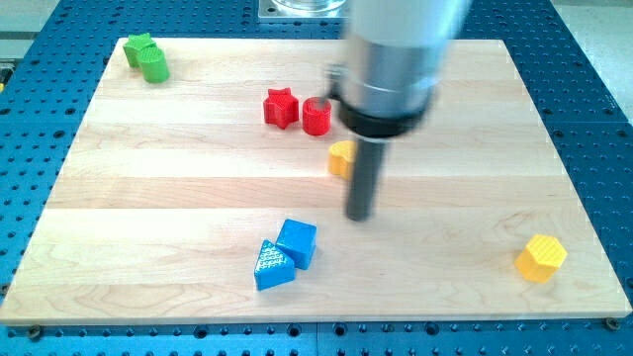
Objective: Move the heart into the hexagon
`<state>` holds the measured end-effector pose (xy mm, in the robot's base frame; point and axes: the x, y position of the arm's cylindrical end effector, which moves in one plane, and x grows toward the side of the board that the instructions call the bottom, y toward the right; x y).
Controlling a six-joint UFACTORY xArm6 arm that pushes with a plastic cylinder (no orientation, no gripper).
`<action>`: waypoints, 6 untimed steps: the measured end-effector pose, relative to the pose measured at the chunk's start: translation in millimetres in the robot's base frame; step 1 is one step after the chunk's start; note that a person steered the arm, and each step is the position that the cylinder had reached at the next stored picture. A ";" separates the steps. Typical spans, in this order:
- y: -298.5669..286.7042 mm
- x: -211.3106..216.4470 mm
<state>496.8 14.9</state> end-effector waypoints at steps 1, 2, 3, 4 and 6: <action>-41.8 -49.5; 5.7 -63.1; 83.7 -15.8; 149.9 30.6; 99.4 -47.6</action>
